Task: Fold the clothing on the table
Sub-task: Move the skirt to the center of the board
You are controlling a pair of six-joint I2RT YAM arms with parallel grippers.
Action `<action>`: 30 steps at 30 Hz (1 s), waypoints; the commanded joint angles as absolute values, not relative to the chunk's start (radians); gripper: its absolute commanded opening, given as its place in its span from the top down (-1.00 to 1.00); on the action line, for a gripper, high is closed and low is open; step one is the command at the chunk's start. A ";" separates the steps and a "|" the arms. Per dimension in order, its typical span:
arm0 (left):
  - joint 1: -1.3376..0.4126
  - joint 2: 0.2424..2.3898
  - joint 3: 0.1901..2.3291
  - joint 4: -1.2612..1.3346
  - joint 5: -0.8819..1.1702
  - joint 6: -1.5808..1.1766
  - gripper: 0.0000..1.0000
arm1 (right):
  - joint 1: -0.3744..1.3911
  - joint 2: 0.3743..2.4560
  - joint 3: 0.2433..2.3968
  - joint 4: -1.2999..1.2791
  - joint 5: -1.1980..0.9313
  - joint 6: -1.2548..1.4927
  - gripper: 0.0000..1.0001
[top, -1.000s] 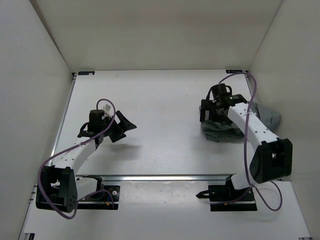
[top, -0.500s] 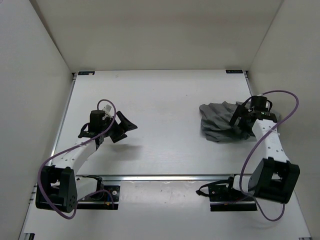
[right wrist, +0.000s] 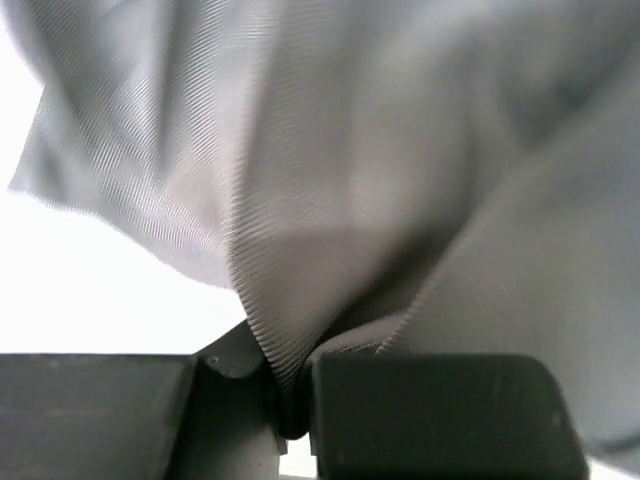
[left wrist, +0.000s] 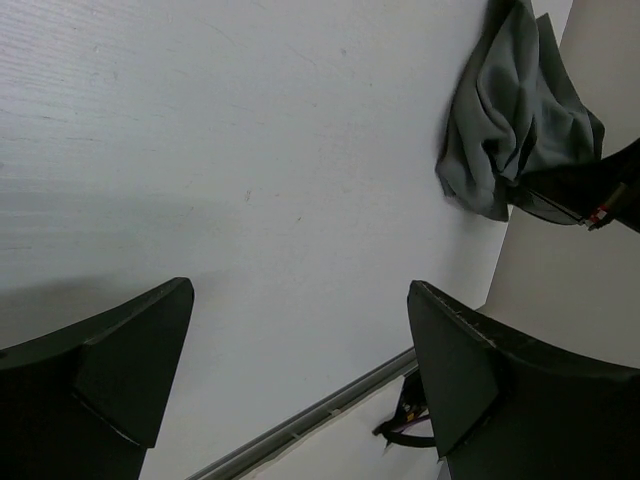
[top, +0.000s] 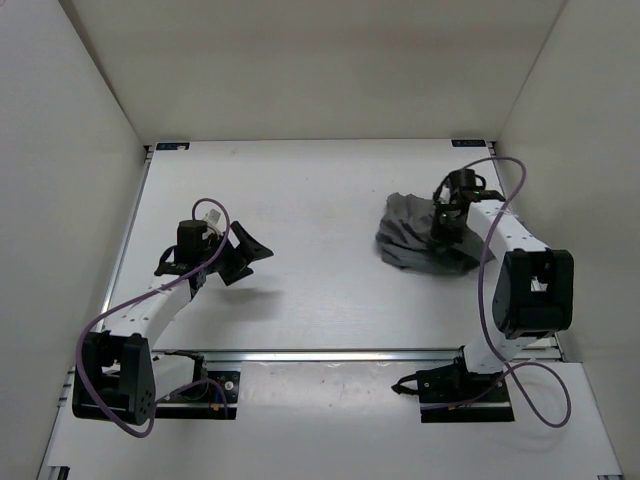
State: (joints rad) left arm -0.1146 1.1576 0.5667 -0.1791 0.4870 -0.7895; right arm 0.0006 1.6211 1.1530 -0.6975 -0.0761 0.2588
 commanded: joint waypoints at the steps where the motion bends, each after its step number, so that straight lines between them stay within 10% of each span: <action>1: -0.107 1.140 0.571 -0.160 0.511 -0.790 -0.97 | 0.120 1.536 1.225 -0.697 -0.303 0.336 0.99; 17: -0.018 1.081 0.794 -0.282 0.592 -0.787 -0.97 | 0.465 1.439 1.442 -0.670 -0.343 0.571 0.99; 21: -0.106 1.031 0.761 -0.260 0.531 -0.722 -0.98 | 0.453 1.469 1.373 -0.686 -0.359 0.531 0.26; 27: -0.265 0.898 0.543 0.032 0.539 -0.834 -0.97 | 0.364 1.492 1.272 -0.698 -0.311 0.451 0.17; 30: -0.351 0.894 0.497 0.116 0.514 -0.886 -0.30 | 0.319 1.514 1.244 -0.706 -0.270 0.422 0.17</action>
State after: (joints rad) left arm -0.2893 0.9176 0.5266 -0.0566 0.5335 -0.8318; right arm 0.3588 1.5013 1.2572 -0.7143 -0.3195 0.4763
